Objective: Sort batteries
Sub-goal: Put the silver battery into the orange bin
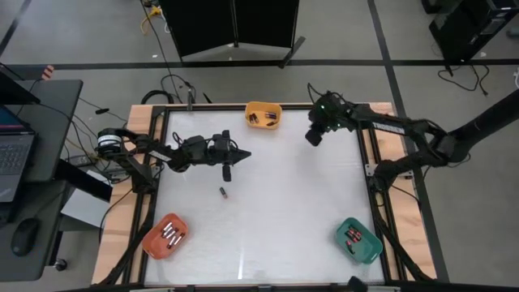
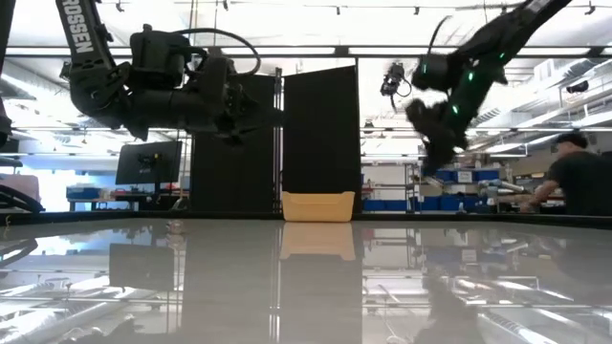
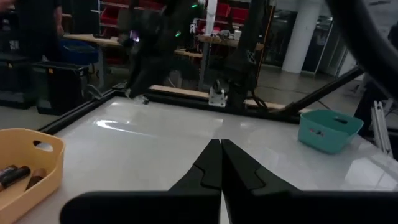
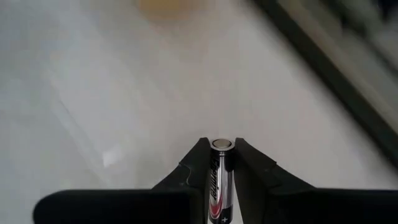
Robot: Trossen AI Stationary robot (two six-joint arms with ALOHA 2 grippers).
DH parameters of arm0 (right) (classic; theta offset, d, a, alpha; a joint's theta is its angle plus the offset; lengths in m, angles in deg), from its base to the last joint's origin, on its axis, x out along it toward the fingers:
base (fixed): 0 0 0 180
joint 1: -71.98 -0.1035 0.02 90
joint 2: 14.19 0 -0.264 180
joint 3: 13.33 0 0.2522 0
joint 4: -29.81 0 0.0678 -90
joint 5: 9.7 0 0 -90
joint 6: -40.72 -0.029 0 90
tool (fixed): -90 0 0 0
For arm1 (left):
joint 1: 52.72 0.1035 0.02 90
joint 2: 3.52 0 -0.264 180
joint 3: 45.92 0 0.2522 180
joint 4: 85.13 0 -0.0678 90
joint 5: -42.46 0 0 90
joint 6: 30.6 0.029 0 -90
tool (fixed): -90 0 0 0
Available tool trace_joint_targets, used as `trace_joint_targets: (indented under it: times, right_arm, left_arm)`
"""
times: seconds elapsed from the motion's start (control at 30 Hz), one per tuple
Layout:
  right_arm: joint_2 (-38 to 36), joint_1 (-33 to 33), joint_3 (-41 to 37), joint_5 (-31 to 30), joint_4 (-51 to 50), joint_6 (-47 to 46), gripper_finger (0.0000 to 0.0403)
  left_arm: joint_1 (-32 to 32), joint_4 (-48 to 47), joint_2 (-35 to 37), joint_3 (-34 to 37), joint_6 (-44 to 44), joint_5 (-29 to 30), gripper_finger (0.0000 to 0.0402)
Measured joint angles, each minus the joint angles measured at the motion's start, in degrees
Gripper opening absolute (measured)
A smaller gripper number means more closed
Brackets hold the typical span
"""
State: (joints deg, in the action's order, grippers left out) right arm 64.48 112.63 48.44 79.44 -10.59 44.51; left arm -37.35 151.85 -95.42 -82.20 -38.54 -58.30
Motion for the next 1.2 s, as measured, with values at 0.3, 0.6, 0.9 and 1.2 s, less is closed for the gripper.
trace_joint_targets:
  times: [0.3,0.6,0.9,1.2]
  right_arm:
    - [-8.01,-14.15,-4.32,1.96,26.11,-5.48,0.0057]
    - [-8.52,-25.38,-5.66,0.21,42.44,-5.7,0.0057]
    - [-8.55,-31.74,-5.64,-0.32,48.65,-4.1,0.0057]
    - [-8.56,-34.69,-5.64,-2.74,50.84,-1.41,0.0057]
  left_arm:
    - [0.0,-0.68,0.0,-4.56,-2.8,-0.04,0.0006]
    - [0.0,-14.47,0.0,-14.25,1.83,-2.92,0.0021]
    - [-0.46,-16.99,0.0,-19.74,3.21,-3.45,0.0131]
    - [-2.64,-16.28,0.0,-22.35,2.2,-5.94,0.019]
